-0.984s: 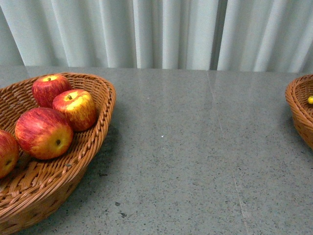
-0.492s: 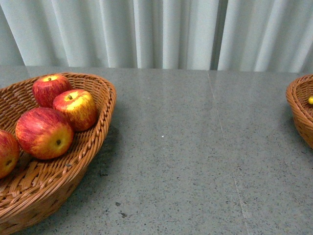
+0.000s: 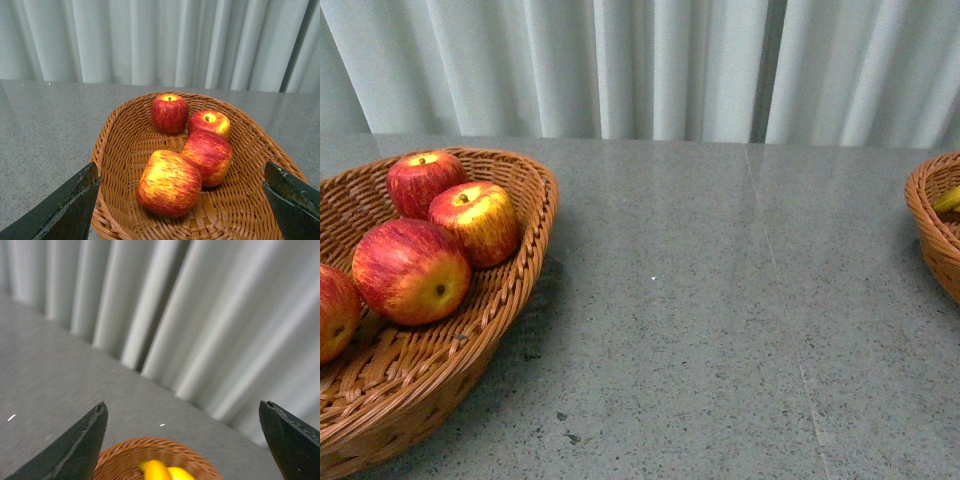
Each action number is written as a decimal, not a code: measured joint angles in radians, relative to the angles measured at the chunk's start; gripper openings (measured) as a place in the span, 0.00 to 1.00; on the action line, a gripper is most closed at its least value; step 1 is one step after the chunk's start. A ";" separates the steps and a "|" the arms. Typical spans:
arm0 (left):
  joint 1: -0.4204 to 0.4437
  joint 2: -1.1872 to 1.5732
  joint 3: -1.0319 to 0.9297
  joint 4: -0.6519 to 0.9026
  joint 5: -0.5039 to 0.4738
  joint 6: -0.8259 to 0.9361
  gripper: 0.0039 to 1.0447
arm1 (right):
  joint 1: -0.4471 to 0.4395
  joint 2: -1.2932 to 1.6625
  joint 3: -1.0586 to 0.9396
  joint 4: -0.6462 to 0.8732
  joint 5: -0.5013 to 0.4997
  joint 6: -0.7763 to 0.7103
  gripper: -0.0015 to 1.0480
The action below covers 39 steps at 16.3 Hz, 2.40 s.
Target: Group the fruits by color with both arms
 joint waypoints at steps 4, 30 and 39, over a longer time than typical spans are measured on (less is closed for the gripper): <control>0.000 0.000 0.000 0.000 0.000 0.000 0.94 | 0.153 -0.435 -0.335 -0.086 0.466 0.333 0.47; 0.000 0.000 0.000 0.000 0.000 0.000 0.94 | 0.266 -1.191 -0.824 -0.294 0.600 0.389 0.02; 0.000 0.000 0.000 0.000 0.000 0.000 0.94 | 0.266 -1.222 -0.850 -0.298 0.600 0.393 0.02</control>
